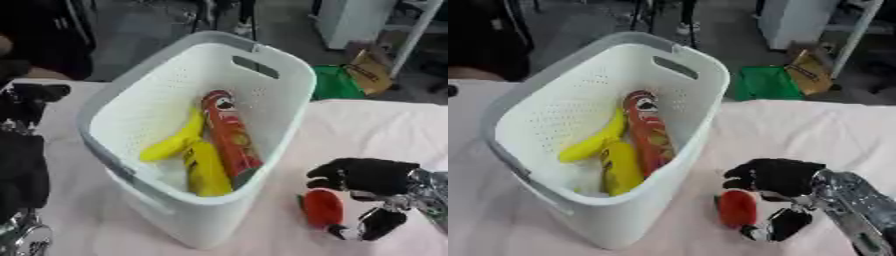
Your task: Pick up objects on the table and place them in the box.
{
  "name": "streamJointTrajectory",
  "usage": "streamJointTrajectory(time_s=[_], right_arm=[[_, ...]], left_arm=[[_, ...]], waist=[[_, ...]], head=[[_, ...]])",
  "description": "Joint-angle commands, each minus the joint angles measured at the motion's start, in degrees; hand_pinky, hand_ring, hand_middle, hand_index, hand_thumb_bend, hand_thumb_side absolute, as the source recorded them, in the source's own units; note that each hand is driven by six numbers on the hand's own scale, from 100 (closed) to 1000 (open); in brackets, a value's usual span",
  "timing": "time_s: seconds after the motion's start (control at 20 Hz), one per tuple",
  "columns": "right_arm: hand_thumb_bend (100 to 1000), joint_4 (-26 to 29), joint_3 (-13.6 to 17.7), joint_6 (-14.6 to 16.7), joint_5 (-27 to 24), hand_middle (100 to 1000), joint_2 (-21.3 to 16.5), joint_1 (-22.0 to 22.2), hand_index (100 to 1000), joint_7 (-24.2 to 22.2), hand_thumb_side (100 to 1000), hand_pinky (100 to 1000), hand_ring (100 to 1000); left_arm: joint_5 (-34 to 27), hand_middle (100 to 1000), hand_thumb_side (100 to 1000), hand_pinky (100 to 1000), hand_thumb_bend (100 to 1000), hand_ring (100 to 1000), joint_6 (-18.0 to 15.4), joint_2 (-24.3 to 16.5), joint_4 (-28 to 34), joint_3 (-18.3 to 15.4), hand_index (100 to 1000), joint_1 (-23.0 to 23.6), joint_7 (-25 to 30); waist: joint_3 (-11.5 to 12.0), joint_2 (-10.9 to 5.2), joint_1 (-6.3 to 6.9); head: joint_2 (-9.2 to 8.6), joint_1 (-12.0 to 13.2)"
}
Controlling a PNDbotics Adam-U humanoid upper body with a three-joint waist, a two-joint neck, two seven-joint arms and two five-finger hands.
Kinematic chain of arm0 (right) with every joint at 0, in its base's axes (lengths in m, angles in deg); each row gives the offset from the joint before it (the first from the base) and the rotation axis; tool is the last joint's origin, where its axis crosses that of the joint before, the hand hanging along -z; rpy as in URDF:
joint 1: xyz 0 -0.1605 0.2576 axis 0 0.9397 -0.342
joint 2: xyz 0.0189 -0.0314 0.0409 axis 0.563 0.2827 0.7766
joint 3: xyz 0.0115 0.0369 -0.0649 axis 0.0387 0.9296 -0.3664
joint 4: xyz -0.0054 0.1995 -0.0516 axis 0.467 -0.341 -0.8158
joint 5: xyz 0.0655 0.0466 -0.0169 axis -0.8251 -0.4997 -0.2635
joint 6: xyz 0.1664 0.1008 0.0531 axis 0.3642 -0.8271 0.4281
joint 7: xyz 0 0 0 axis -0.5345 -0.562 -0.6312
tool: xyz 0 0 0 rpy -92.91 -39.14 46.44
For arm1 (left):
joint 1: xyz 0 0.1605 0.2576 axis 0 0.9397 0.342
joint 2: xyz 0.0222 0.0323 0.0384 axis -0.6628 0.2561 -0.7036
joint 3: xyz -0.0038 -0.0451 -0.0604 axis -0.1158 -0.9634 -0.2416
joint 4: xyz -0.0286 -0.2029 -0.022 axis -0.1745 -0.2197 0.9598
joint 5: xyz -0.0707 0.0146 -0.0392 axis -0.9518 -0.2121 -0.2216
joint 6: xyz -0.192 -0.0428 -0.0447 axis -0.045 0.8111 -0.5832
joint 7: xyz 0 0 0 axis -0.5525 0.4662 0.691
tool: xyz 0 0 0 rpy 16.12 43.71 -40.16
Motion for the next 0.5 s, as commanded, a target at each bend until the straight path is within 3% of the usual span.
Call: streamJointTrajectory(time_s=[0.05, 0.5], right_arm=[[331, -0.72, 0.60, 0.16, 0.85, 960, -0.76, -1.17, 1000, 1.33, 715, 974, 1000], [333, -3.82, 0.72, 0.62, 1.74, 936, 0.07, -1.46, 1000, 1.68, 705, 972, 1000]], left_arm=[[-0.23, 669, 919, 679, 100, 570, 0.12, -0.61, 0.70, 0.34, 729, -0.86, 0.19], [-0.37, 669, 920, 680, 100, 570, 0.12, -0.52, 0.70, 0.44, 729, -1.01, 0.21]], waist=[[0.06, -0.92, 0.04], [0.72, -0.57, 0.01]], head=[[-0.94, -0.41], [-1.53, -1.27]])
